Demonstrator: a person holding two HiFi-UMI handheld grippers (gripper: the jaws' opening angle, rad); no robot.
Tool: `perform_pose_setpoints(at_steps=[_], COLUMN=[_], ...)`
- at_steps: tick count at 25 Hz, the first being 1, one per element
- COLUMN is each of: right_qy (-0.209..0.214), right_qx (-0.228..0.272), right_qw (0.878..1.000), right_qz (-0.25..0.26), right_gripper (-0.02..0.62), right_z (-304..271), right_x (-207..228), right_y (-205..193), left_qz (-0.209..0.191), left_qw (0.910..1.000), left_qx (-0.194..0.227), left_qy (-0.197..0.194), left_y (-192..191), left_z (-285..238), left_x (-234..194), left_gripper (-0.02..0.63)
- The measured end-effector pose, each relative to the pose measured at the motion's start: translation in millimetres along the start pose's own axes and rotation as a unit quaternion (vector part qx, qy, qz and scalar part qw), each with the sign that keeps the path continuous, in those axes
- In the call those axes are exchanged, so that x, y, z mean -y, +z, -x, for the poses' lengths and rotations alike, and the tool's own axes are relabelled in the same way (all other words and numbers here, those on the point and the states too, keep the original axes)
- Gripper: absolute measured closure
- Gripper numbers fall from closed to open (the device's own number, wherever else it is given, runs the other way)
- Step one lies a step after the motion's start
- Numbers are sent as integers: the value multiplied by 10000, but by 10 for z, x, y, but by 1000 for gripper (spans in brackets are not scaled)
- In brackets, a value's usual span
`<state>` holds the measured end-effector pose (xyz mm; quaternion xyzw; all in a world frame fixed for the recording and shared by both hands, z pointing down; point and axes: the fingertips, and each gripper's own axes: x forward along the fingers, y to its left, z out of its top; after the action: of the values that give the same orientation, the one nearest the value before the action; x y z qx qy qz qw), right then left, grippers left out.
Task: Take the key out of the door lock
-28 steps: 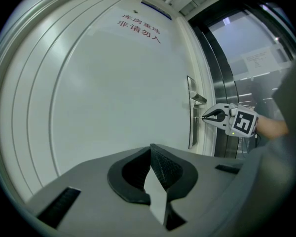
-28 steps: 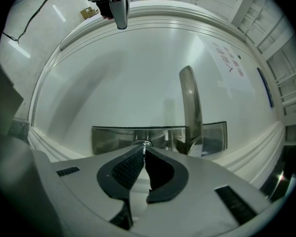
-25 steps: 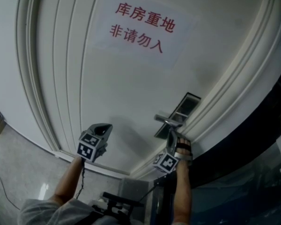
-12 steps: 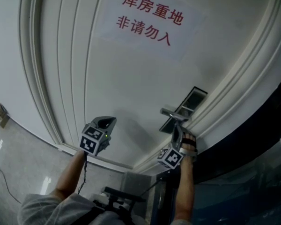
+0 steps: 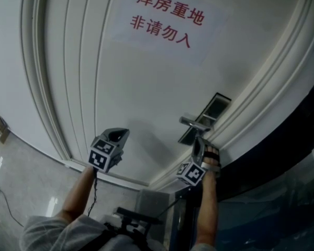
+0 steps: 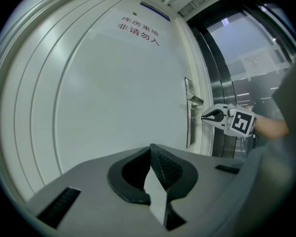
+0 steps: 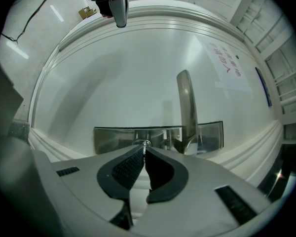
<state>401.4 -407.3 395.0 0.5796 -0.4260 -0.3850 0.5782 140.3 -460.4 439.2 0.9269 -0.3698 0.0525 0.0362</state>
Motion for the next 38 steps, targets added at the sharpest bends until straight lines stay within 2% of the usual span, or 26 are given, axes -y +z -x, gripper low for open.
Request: perform_pose_setpoints(at_steps=[14,16,19,25,32,38], right_qy=[-63,-61,47,83,123,260], right_qx=[-161,-166,8,101,263,388], right_qw=[9998,9991,9918,9636,9035,8484], right_qz=[-36,-381,-1276,-2669,-4277,-5273], right_gripper=[574,574,574,574,574,574], right_z=[81,158,359,662,1003,1193], right_x=[14,4,-2,-118,-195,-214], right_y=[-39,-65,-35,-88,-82,73], left_qz=[-37,-31,-32,-50,-55,-62], left_qw=[10000,10000,9999,9997,9995,9994], left_qx=[-27,-6,-5,-71,-42,82], left_qy=[-33,-42,-110,-249,-312,-327], left_y=[-15,1,-6,-102,-162,-120], left_z=[160,183,211,259,382,488], left_x=[24,34,89,236,314,319], left_gripper=[599,599,599,599,598,599])
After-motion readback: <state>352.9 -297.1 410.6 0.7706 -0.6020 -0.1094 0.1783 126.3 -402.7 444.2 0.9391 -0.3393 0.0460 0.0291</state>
